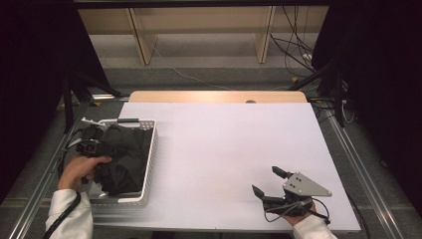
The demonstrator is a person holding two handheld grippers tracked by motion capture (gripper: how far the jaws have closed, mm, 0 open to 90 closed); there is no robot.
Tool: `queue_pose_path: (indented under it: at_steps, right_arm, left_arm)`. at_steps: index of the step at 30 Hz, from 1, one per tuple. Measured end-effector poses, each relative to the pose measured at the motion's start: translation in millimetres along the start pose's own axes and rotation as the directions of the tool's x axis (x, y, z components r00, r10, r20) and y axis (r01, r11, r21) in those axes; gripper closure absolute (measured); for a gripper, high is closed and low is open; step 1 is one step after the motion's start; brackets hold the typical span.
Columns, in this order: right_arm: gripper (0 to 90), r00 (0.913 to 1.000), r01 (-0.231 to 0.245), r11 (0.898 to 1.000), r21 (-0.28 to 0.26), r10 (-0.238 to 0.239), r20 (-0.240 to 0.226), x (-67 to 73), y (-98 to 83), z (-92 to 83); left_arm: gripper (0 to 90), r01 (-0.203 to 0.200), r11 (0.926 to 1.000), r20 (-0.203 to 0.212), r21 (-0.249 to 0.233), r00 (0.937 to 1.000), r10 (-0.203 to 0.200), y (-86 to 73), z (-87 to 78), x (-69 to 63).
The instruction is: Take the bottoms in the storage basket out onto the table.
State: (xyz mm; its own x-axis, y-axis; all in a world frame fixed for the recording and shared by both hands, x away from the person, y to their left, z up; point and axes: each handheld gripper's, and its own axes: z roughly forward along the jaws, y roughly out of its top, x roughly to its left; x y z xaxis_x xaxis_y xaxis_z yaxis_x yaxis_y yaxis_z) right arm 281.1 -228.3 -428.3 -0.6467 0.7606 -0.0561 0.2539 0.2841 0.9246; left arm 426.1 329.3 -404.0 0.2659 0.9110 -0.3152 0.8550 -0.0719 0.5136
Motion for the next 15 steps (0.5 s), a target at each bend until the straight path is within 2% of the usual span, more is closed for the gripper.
queue_pose_path:
  at_steps: [4, 10, 13, 15]
  right_arm:
    - [16.8, 1.0000, -0.006, 1.000, -0.001, 0.006, 0.001, -0.4, 0.2, -0.6]
    - [16.8, 1.0000, -0.006, 1.000, -0.001, 0.006, 0.003, -0.8, 0.4, -1.1]
    - [16.9, 1.0000, -0.007, 1.000, -0.004, 0.007, 0.001, -0.7, 0.4, -1.2]
    - [16.9, 1.0000, -0.007, 1.000, -0.004, 0.007, 0.002, -0.7, 0.5, -1.3]
  left_arm:
    - [50.4, 0.020, 0.9985, 0.030, -0.051, 0.9994, -0.018, 1.1, -9.8, 0.7]
    - [51.1, 0.025, 0.9943, 0.055, -0.103, 0.9983, -0.020, 2.5, -27.2, 0.0]
    - [51.5, 0.035, 0.9876, 0.084, -0.153, 0.9962, -0.022, 2.6, -39.8, 0.6]
    - [51.5, 0.043, 0.9797, 0.116, -0.196, 0.9930, -0.020, 2.3, -49.3, 1.3]
